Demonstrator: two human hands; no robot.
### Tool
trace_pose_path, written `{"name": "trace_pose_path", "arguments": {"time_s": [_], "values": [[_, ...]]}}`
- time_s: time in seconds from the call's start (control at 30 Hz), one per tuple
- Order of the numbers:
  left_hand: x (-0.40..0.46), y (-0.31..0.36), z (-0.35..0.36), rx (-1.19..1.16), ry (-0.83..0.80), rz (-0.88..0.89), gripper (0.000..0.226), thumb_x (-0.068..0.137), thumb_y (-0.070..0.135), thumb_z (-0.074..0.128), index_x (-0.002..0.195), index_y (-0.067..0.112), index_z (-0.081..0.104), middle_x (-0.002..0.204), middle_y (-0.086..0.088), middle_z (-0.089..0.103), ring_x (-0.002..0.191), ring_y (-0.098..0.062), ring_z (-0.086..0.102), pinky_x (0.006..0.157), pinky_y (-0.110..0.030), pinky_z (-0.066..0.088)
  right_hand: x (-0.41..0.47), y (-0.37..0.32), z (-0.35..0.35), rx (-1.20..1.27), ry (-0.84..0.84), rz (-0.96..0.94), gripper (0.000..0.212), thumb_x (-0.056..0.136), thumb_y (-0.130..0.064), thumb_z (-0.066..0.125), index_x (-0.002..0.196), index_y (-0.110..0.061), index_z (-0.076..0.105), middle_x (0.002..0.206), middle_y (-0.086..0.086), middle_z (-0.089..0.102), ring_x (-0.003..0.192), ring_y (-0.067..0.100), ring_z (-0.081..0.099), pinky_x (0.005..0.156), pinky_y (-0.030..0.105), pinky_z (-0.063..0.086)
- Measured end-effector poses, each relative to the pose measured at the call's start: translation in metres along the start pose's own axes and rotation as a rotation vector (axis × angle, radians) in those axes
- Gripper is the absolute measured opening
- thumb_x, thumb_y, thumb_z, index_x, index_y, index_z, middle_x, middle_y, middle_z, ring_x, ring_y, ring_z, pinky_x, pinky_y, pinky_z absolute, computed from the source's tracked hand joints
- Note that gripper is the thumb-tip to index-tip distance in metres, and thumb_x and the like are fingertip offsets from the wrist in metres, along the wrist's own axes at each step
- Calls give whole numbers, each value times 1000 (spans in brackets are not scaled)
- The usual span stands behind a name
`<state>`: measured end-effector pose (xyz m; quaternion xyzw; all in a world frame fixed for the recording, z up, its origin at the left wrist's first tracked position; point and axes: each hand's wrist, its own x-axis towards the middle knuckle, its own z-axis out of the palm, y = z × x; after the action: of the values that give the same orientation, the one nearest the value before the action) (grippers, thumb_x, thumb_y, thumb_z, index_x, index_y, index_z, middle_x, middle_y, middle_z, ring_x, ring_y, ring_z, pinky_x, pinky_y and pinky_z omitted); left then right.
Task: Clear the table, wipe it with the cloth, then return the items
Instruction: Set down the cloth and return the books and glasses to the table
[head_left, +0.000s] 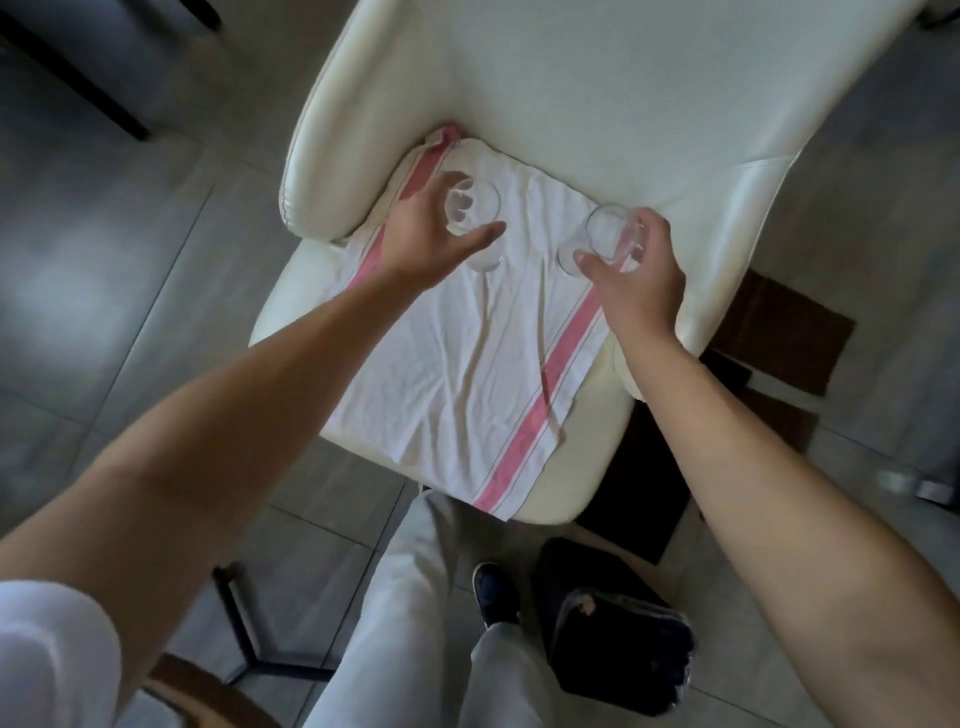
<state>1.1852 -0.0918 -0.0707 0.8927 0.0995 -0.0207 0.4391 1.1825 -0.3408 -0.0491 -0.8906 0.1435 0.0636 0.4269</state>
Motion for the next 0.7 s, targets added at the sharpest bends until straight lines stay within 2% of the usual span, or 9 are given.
{"name": "trace_pose_path", "arguments": {"time_s": [0.07,0.2,0.3,0.37,0.57,0.7], "values": [[-17,11,-22,-8,-3,10,82,74,67,78,138,20,59,115,9,73,98,-6,71,93,-34,58,-15,-11,-14,38,-2,-12,66,77,-42,86,133,-31,52,132,-16,61,119,8,60,105,32,49],[-94,46,-80,-63,153,51,70,77,58,83,133,22,61,115,9,73,97,-5,72,88,-36,59,-79,-42,-45,128,-61,-115,63,78,-36,85,132,-31,53,130,-14,63,115,9,62,103,34,50],[-154,67,-114,-93,269,59,65,79,52,85,132,21,62,109,7,75,94,-5,73,87,-30,59,-126,-66,-62,181,-115,-200,64,80,-33,85,136,-30,54,132,-12,64,117,7,63,102,30,49],[-193,72,-134,-125,308,40,62,80,50,85,131,23,63,105,6,76,94,-7,73,88,-33,60,-156,-82,-66,205,-157,-255,64,81,-32,85,137,-30,54,132,-12,64,118,8,62,100,28,49],[-309,53,-194,-118,459,-64,67,79,57,84,134,25,63,114,5,76,103,-7,72,96,-37,58,-248,-132,-49,217,-330,-439,62,82,-36,83,137,-30,54,130,-10,64,120,8,59,99,31,51],[-397,21,-231,-120,587,-119,64,80,50,85,133,22,64,110,2,77,102,-9,73,96,-42,58,-318,-155,-17,215,-493,-570,64,79,-40,84,136,-30,56,129,-12,64,120,6,59,97,29,52]]}}
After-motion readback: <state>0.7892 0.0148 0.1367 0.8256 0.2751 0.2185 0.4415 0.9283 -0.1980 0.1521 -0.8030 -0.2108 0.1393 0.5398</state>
